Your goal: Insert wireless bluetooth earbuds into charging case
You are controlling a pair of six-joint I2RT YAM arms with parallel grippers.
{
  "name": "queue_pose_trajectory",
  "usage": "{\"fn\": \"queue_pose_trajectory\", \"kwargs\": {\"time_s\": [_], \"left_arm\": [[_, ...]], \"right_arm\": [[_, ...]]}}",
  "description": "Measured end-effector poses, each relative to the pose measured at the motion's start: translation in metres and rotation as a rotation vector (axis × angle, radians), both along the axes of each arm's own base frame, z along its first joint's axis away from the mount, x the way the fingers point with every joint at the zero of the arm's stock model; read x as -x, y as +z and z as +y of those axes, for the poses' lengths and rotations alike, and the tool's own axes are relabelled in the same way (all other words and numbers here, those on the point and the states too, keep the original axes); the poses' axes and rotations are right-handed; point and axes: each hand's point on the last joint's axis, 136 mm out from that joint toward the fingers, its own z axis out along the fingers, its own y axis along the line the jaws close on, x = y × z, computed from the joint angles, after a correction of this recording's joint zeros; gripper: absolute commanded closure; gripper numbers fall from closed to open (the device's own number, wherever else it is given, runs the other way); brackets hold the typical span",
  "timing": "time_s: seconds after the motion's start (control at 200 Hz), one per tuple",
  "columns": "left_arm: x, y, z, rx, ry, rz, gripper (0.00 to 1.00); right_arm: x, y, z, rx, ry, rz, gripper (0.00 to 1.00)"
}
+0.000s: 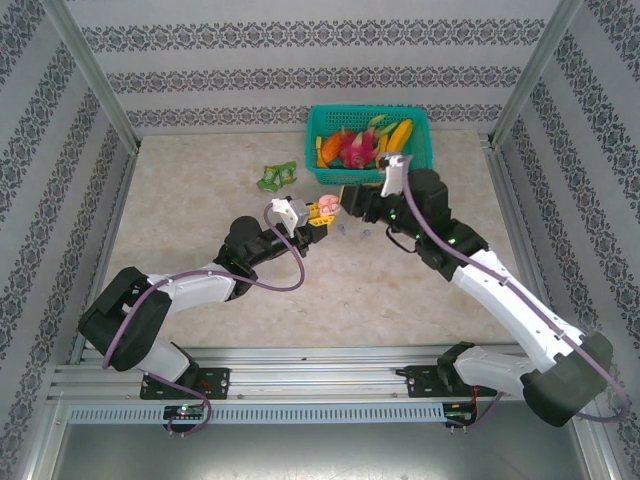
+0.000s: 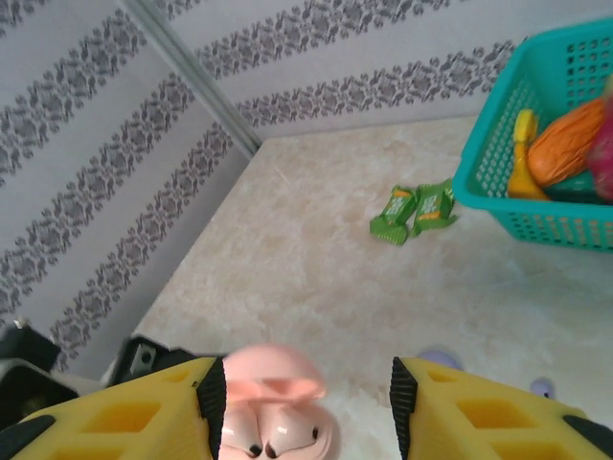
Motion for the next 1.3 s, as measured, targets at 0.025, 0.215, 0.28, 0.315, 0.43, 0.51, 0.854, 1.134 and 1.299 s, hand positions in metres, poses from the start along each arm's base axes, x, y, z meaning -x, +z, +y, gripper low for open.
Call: {"fn": "queue_pose_trajectory", "kwargs": {"time_s": [0.025, 0.215, 0.28, 0.315, 0.43, 0.51, 0.854, 1.134, 1.299], "left_arm": [[0.0, 0.0, 0.0, 0.0, 0.0, 0.0, 1.0], [0.003, -0.004, -0.002, -0.02, -0.018, 0.001, 1.0], [0.004, -0.008, -0.003, -0.033, -0.027, 0.005, 1.0], [0.004, -0.01, -0.004, -0.04, -0.032, 0.01, 1.0], [0.006, -0.015, -0.005, -0.058, -0.047, 0.021, 1.0], [0.007, -0.018, -0.006, -0.065, -0.054, 0.03, 1.0], [0.008, -0.026, -0.007, -0.083, -0.056, 0.06, 1.0], [0.006, -0.037, -0.009, -0.102, -0.04, 0.097, 1.0], [0.005, -0.041, -0.01, -0.092, -0.029, 0.133, 1.0]], "right_arm": [[-0.003, 0.004, -0.004, -0.004, -0.008, 0.004, 0.5], [-0.033, 0.018, -0.01, 0.003, -0.006, 0.095, 0.53], [-0.044, 0.002, -0.003, 0.022, 0.021, 0.165, 0.54], [-0.049, -0.009, 0.001, 0.032, 0.038, 0.207, 0.55], [-0.06, -0.054, 0.014, 0.078, 0.087, 0.348, 0.58], [-0.063, -0.077, 0.02, 0.098, 0.115, 0.427, 0.59], [-0.04, -0.092, 0.043, 0.166, 0.218, 0.469, 0.65], [-0.006, -0.09, 0.025, 0.187, 0.207, 0.443, 0.67], [0.0, -0.087, 0.009, 0.183, 0.144, 0.421, 0.58]]}}
